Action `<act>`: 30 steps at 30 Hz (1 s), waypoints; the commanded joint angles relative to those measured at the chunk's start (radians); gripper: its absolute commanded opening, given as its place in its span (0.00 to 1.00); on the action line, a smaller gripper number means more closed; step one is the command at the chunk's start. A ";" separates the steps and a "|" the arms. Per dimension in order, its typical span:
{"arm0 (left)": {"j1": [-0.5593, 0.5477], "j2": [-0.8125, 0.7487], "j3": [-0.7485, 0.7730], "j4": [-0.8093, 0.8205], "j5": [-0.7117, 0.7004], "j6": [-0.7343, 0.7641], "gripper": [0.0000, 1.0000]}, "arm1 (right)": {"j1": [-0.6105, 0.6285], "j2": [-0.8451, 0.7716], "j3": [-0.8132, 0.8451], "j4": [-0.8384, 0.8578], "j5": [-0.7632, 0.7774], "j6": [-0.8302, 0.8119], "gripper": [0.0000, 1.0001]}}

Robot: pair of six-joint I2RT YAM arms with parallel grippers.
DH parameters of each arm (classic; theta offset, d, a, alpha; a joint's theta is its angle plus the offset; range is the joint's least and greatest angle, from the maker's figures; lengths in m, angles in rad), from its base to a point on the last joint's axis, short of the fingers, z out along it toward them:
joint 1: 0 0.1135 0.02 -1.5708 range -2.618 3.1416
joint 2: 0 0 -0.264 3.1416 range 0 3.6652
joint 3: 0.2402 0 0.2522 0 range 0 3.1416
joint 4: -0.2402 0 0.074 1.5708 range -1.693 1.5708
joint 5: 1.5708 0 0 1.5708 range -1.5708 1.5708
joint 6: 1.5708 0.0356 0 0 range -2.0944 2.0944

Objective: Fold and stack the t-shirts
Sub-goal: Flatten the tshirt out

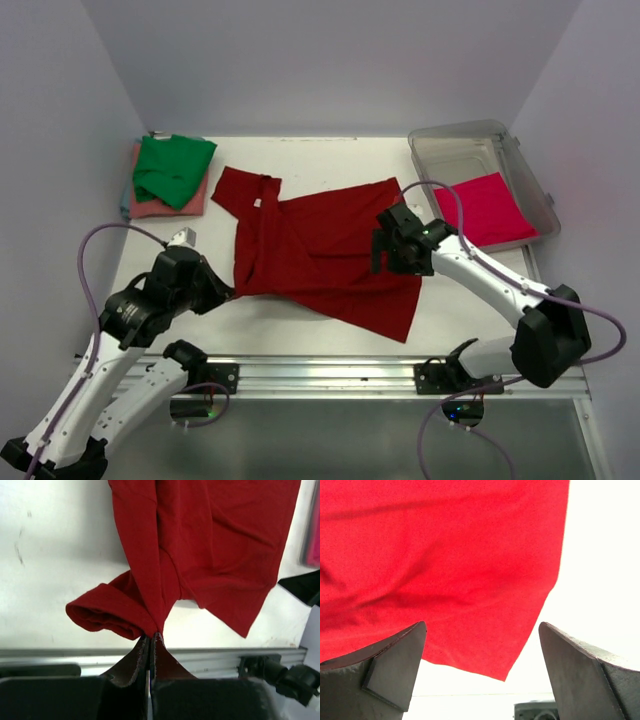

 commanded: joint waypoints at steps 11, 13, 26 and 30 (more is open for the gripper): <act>0.000 -0.223 0.059 -0.194 0.346 -0.078 0.12 | 0.011 -0.017 0.015 -0.050 0.096 0.018 0.99; 0.014 -0.227 0.124 -0.131 0.305 -0.046 0.39 | 0.008 0.021 0.050 -0.020 0.105 0.003 0.99; 0.047 -0.006 -0.092 0.458 0.114 0.249 1.00 | -0.042 0.400 0.484 0.185 -0.055 -0.138 0.31; 0.047 0.180 -0.152 0.685 0.047 0.304 0.99 | -0.076 0.551 0.663 0.182 -0.138 -0.120 0.00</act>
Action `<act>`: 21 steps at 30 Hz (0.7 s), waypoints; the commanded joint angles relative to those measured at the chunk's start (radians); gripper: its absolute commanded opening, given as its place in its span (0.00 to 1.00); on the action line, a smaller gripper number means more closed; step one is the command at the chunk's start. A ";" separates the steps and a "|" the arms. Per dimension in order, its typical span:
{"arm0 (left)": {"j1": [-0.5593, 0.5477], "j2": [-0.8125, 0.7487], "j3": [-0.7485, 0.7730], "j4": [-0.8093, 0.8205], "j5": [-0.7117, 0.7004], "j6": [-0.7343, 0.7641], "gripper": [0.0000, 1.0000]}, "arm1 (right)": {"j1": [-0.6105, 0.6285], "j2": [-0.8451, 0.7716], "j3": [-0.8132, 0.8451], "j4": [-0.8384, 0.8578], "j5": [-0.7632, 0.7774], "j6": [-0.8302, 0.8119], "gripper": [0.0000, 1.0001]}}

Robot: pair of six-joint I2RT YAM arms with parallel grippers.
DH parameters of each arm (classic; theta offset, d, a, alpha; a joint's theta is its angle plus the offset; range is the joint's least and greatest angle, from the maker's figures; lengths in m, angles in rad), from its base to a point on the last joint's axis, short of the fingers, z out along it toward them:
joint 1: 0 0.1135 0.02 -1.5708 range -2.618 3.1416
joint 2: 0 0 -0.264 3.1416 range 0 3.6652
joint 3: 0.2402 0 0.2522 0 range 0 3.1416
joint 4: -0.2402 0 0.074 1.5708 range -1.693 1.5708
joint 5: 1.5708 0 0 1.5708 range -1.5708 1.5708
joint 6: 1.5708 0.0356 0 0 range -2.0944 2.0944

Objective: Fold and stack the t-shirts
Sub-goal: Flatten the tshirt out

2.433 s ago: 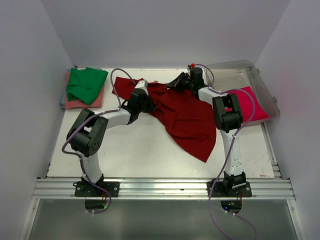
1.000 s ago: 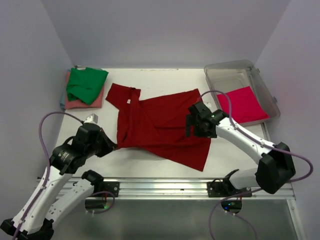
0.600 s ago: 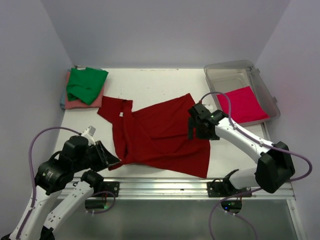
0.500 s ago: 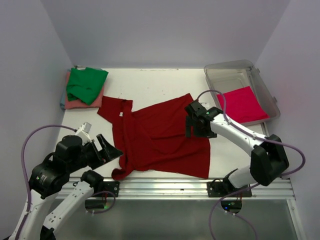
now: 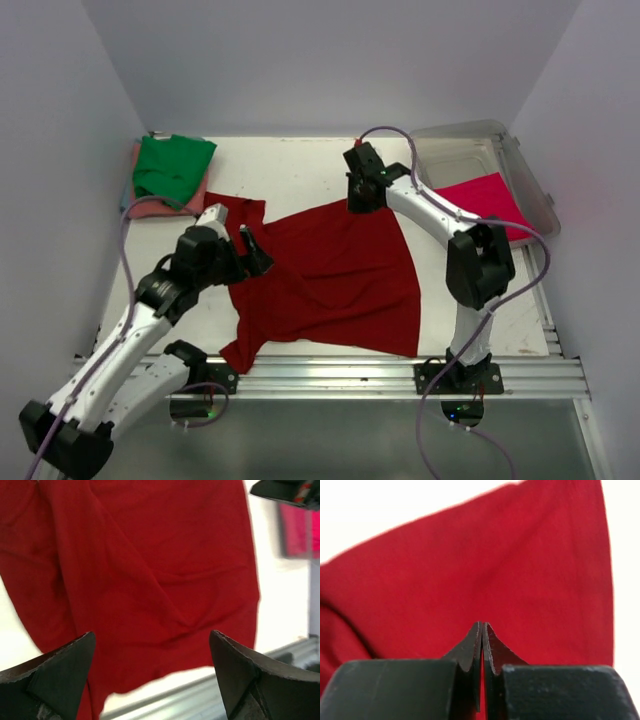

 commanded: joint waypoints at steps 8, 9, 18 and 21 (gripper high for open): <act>0.030 0.378 -0.050 0.552 -0.268 0.127 0.49 | -0.037 0.271 0.272 0.048 -0.137 -0.024 0.00; 0.034 0.397 -0.041 0.555 -0.273 0.127 0.32 | -0.042 0.288 0.295 0.046 -0.145 -0.026 0.00; 0.043 0.483 -0.022 0.508 -0.360 0.080 0.00 | -0.128 0.409 0.297 0.081 -0.309 0.006 0.00; 0.053 0.495 -0.045 0.471 -0.385 0.065 0.00 | -0.145 0.439 0.323 0.023 -0.251 0.025 0.00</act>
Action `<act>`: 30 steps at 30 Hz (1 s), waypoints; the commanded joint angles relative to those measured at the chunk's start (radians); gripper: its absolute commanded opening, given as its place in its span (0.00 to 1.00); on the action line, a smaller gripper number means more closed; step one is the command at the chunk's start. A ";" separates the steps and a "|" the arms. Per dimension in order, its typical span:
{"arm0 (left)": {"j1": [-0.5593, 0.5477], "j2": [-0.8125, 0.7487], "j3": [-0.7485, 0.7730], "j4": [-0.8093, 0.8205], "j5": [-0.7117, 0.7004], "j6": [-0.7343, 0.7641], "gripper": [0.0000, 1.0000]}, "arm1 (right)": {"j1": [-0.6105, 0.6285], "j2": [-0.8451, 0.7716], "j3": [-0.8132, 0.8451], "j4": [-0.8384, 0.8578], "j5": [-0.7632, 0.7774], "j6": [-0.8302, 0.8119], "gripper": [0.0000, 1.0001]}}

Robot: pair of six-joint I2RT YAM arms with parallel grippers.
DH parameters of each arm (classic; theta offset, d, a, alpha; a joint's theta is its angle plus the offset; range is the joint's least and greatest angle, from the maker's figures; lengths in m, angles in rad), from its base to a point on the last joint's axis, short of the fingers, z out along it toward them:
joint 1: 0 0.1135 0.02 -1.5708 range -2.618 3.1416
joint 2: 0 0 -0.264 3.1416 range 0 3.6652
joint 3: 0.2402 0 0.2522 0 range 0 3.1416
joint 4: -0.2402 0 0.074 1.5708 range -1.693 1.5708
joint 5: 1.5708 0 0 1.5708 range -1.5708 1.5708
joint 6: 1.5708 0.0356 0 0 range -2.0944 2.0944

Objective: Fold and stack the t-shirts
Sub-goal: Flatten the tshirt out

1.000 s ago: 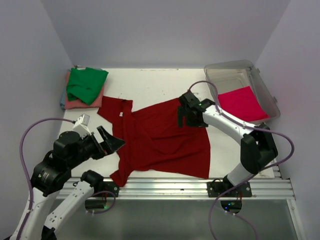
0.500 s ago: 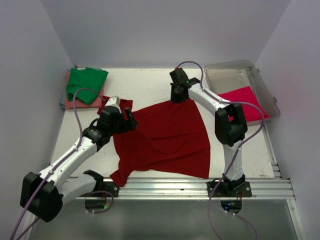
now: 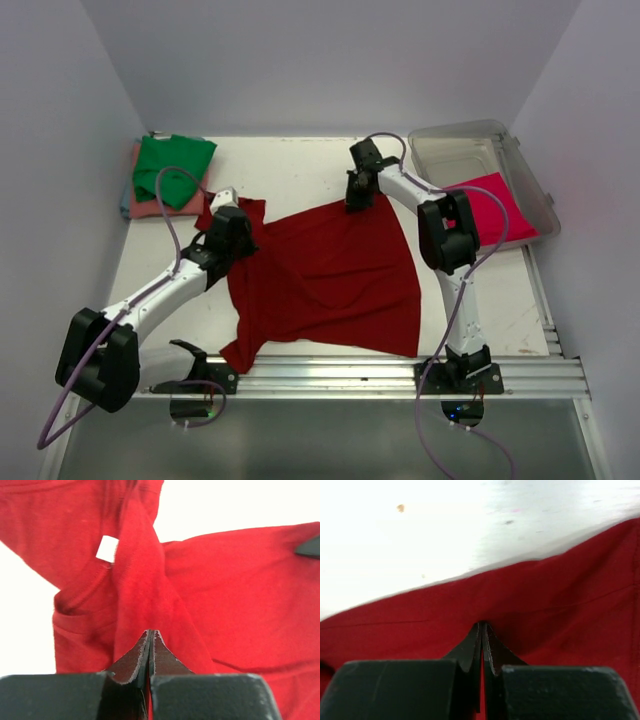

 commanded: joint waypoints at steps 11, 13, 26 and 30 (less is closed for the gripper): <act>0.117 0.277 -0.036 0.144 0.101 -0.035 0.00 | -0.054 0.078 0.150 -0.185 0.264 0.026 0.00; 0.118 0.322 -0.018 0.218 0.140 -0.040 0.00 | -0.054 0.079 0.158 -0.179 0.242 0.021 0.00; 0.103 0.576 0.200 0.003 0.074 0.017 0.00 | -0.080 0.062 0.170 -0.197 0.247 0.027 0.00; 0.153 0.581 0.186 -0.127 -0.019 -0.072 0.00 | -0.115 0.056 0.173 -0.209 0.245 0.050 0.00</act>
